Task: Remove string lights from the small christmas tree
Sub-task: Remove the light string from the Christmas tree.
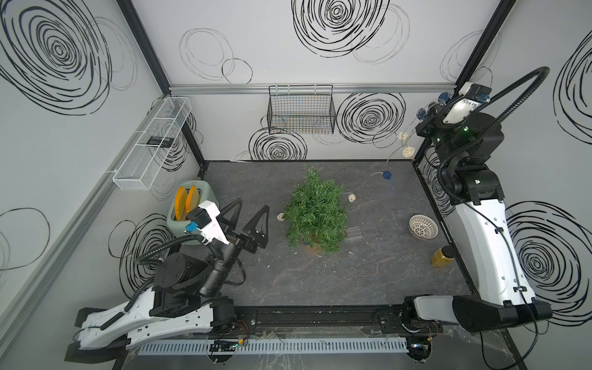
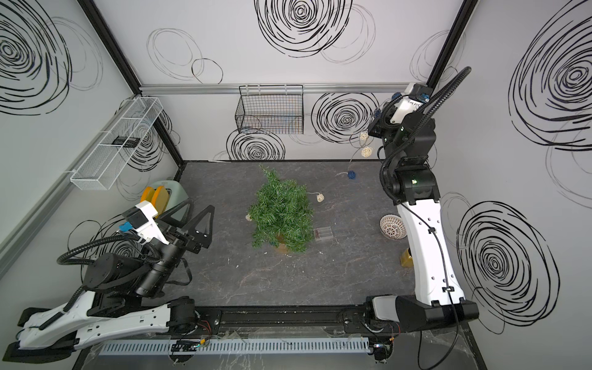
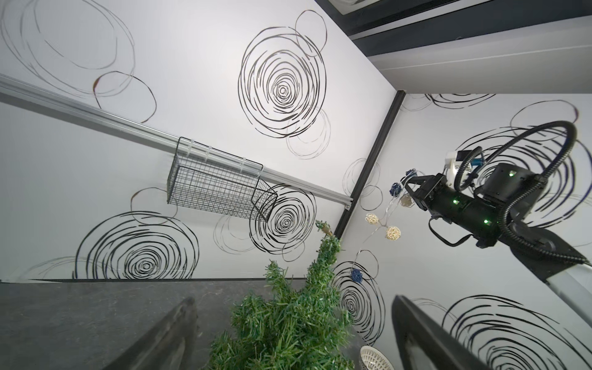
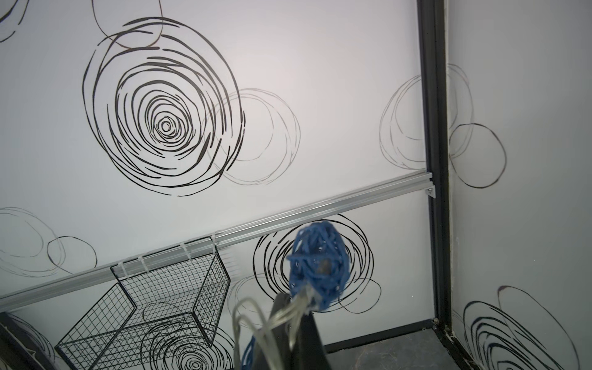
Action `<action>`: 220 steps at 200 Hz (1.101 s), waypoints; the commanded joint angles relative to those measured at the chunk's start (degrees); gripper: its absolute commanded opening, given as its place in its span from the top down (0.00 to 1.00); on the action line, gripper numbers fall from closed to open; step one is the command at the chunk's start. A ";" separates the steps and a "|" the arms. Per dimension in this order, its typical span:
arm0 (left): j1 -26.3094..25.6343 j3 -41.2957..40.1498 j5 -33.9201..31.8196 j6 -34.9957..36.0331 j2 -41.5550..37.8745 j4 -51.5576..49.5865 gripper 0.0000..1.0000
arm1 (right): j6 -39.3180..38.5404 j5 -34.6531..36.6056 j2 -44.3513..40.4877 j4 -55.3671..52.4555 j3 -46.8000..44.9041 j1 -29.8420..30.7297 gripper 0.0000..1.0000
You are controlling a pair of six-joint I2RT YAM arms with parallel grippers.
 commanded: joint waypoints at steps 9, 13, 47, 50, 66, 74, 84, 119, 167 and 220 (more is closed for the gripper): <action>9.58 2.96 5.71 0.57 3.94 2.72 0.04 | 1.87 -6.69 5.25 2.23 6.62 -0.12 1.00; 12.04 3.06 7.55 -0.17 4.41 2.65 0.04 | 2.12 -7.55 6.24 2.30 7.44 -0.04 1.00; 36.65 4.29 29.88 -12.42 10.72 3.66 0.04 | 1.94 -13.82 12.47 5.20 12.74 1.66 1.00; 38.74 4.37 32.51 -13.69 11.56 4.29 0.04 | 1.88 -14.51 13.05 5.26 13.29 1.82 1.00; 49.49 4.66 44.19 -20.14 16.38 8.88 0.04 | 1.84 -18.54 16.27 5.68 16.92 2.64 1.00; 53.67 4.66 48.59 -22.05 18.94 12.35 0.04 | 1.58 -20.02 18.04 5.68 19.08 3.28 1.00; 57.21 4.81 52.34 -24.09 22.22 16.11 0.04 | 1.42 -21.49 20.25 5.83 21.59 4.09 1.00; 61.13 7.95 62.14 -25.68 33.56 25.49 0.04 | 2.01 -26.59 28.25 5.02 31.90 6.64 1.00; 56.47 13.14 67.90 -17.42 44.60 27.97 0.04 | 5.92 -31.88 34.74 9.08 35.89 8.33 1.00; 50.89 18.06 71.28 -7.11 55.44 26.70 0.03 | 9.97 -35.33 40.44 10.70 40.69 9.15 1.00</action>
